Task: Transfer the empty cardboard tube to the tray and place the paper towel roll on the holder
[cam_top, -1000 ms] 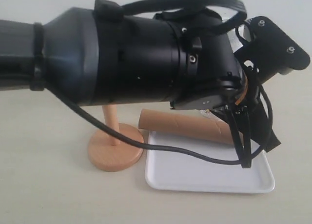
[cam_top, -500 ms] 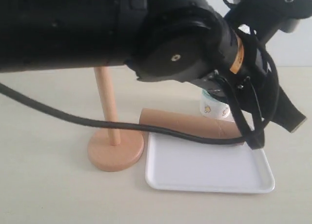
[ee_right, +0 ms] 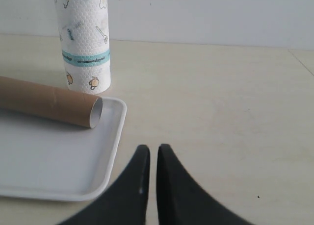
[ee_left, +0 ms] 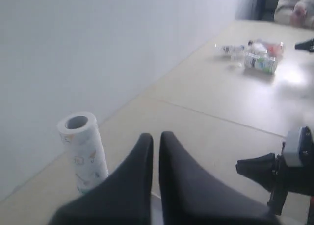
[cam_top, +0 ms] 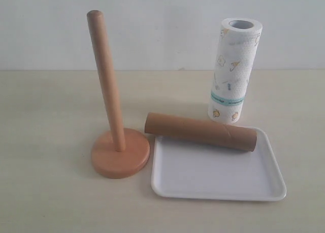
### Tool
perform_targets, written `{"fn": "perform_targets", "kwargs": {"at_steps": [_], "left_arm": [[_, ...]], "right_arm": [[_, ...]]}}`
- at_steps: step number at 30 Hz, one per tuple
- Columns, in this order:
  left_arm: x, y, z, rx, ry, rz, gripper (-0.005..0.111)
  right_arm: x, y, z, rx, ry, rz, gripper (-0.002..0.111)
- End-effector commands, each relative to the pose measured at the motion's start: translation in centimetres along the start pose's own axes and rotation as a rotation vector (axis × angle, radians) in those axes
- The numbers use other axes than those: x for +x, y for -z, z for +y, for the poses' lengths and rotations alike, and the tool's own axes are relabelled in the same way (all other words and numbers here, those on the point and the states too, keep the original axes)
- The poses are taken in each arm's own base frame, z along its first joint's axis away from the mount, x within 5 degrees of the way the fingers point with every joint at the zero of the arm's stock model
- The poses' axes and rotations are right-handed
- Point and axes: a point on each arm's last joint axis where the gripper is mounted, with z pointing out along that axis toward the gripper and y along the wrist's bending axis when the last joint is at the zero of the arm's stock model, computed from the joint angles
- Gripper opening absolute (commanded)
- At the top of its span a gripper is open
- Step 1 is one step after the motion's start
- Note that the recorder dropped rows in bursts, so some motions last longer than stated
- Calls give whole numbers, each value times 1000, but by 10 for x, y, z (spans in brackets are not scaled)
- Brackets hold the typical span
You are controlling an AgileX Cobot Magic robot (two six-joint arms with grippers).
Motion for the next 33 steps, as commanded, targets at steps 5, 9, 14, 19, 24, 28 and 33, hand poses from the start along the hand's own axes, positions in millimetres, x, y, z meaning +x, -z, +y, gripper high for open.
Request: {"fn": "perform_targets", "kwargs": {"at_steps": [5, 9, 14, 19, 24, 28, 33], "left_arm": [[19, 97, 30, -99, 98, -15, 4], [35, 123, 43, -179, 108, -1, 4], [39, 152, 50, -187, 130, -73, 4], [42, 177, 56, -183, 155, -145, 4], [45, 196, 60, -183, 169, -202, 4], [48, 207, 63, -185, 177, -235, 4], [51, 217, 65, -184, 186, -265, 4]], "right_arm": [[-1, 0, 0, 4, 8, -14, 5], [-1, 0, 0, 4, 8, -14, 5], [-1, 0, 0, 4, 8, -14, 5], [-1, 0, 0, 4, 8, -14, 5], [-1, 0, 0, 4, 8, -14, 5], [-1, 0, 0, 4, 8, -14, 5], [-1, 0, 0, 4, 8, -14, 5]]}}
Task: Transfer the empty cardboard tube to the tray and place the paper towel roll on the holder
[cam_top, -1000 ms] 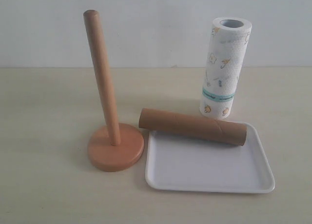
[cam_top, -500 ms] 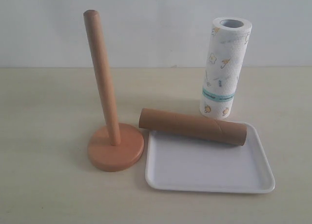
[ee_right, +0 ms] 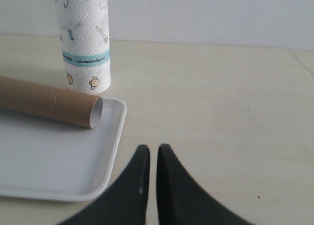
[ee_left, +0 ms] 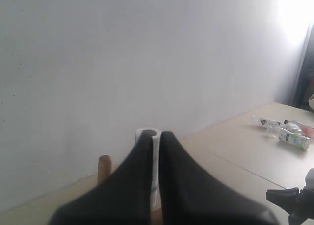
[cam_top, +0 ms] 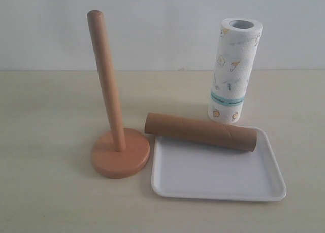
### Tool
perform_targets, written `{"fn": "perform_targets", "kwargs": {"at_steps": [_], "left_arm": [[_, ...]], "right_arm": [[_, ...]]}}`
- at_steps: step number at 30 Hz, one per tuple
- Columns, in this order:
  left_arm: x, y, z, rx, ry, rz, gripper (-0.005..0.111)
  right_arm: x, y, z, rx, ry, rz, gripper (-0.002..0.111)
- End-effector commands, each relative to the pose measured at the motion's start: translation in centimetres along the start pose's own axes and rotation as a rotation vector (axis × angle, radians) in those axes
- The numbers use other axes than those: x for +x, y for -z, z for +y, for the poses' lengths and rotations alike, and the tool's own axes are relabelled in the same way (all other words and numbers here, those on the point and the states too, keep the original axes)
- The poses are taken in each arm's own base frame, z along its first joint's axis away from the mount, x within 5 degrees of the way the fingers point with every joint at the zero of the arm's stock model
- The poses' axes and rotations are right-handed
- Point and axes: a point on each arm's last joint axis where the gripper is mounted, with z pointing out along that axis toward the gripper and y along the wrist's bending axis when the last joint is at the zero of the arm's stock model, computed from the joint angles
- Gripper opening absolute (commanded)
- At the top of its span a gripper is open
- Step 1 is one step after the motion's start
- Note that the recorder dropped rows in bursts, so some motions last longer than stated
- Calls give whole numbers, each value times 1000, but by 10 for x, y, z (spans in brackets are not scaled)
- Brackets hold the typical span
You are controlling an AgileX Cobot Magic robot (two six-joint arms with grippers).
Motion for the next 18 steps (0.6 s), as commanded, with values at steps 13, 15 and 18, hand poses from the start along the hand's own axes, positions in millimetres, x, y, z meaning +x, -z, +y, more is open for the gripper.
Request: {"fn": "perform_targets", "kwargs": {"at_steps": [13, 15, 18], "left_arm": [[60, -33, -17, -263, -206, -131, 4], [84, -41, -17, -323, -190, -191, 4], [122, -49, -3, -473, 0, -148, 4]], "right_arm": [[-1, 0, 0, 4, 8, -14, 5], [-1, 0, 0, 4, 8, -14, 5], [-1, 0, 0, 4, 8, -14, 5]]}}
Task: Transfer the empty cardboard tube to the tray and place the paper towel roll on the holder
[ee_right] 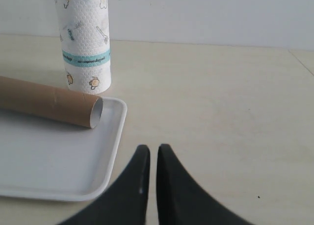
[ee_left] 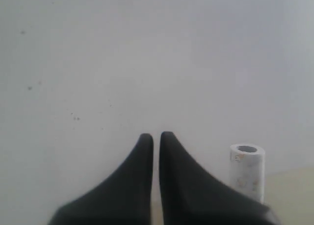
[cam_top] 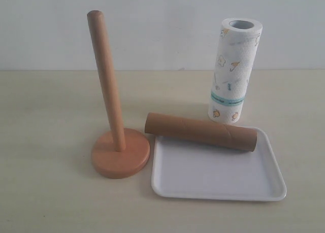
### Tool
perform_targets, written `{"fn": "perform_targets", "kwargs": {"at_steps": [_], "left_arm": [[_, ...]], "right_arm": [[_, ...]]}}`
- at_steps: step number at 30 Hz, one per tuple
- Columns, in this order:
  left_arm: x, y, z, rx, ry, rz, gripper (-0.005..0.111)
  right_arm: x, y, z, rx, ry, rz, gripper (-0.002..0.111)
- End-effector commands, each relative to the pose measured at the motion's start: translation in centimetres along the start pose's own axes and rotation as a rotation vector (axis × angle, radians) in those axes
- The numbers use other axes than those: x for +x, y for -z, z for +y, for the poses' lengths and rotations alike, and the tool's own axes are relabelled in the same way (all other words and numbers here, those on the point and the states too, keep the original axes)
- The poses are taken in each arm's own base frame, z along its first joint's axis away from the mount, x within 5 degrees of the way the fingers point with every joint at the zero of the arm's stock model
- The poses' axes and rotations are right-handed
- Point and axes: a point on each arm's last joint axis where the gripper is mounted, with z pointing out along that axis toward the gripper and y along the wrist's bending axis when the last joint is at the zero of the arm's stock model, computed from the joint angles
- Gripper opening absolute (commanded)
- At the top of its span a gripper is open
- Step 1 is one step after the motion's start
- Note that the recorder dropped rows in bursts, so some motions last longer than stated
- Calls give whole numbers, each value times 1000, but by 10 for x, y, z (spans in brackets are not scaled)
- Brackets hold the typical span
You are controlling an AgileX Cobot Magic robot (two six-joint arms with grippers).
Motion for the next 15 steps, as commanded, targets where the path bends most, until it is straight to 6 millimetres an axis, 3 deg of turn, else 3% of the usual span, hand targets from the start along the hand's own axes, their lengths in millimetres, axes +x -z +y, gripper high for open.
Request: {"fn": "perform_targets", "kwargs": {"at_steps": [1, 4, 9, 12, 15], "left_arm": [[39, -4, 4, -141, 180, 57, 4], [53, -5, 6, -174, 225, 91, 4], [52, -5, 5, -163, 217, 76, 4], [51, -5, 6, -162, 122, 76, 4], [52, -5, 5, -148, -82, 95, 4]], "right_arm": [[-1, 0, 0, 4, 8, -14, 5], [-1, 0, 0, 4, 8, -14, 5], [-1, 0, 0, 4, 8, -14, 5], [-1, 0, 0, 4, 8, -14, 5], [-1, 0, 0, 4, 8, -14, 5]]}}
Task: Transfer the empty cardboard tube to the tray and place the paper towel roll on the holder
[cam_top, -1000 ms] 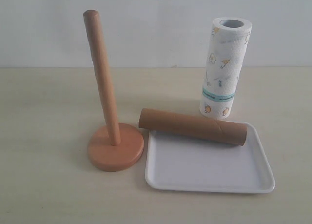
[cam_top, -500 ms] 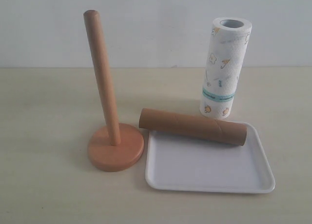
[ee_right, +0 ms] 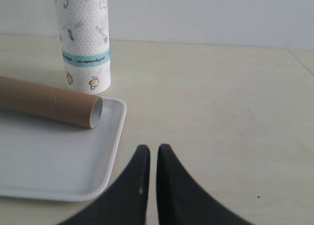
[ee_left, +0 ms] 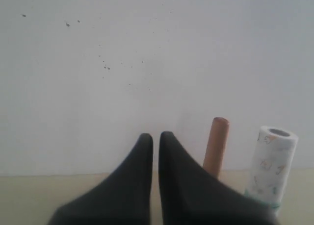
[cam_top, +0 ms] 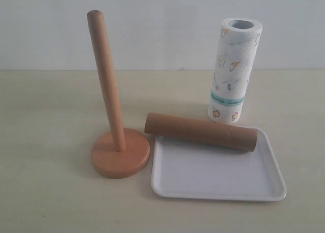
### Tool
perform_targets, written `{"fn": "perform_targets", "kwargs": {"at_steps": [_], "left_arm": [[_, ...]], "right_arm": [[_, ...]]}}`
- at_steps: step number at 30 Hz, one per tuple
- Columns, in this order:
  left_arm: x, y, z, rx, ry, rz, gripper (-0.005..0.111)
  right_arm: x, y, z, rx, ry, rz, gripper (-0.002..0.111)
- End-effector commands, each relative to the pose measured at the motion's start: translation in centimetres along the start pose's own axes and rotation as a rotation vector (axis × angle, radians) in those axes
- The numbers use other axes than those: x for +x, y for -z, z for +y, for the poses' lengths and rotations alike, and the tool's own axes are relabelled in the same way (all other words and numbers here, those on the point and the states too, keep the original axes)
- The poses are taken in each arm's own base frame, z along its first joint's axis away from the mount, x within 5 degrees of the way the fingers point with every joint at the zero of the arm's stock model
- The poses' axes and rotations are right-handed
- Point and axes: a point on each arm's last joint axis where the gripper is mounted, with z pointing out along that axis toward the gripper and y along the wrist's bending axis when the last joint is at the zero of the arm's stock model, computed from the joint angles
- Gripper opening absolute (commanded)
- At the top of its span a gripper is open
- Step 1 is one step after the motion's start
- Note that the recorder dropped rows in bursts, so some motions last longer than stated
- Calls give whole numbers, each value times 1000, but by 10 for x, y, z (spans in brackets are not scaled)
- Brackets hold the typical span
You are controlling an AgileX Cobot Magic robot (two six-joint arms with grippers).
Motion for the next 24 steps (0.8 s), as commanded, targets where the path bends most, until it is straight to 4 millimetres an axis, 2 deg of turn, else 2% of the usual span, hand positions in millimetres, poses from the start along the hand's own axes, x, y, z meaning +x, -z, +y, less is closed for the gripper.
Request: {"fn": "perform_targets", "kwargs": {"at_steps": [1, 6, 10, 14, 18, 24], "left_arm": [[1, 0, -1, 16, -267, -4, 4], [9, 1, -5, 72, -442, 69, 4], [19, 15, -2, 71, -433, 42, 4], [41, 32, 4, 18, -414, 66, 4], [61, 34, 7, -29, -347, 238, 4], [62, 34, 5, -34, -267, 242, 4]], "right_arm": [[-1, 0, 0, 4, 8, -14, 5], [-1, 0, 0, 4, 8, -14, 5], [-1, 0, 0, 4, 8, -14, 5], [-1, 0, 0, 4, 8, -14, 5], [-1, 0, 0, 4, 8, -14, 5], [-1, 0, 0, 4, 8, -14, 5]]}}
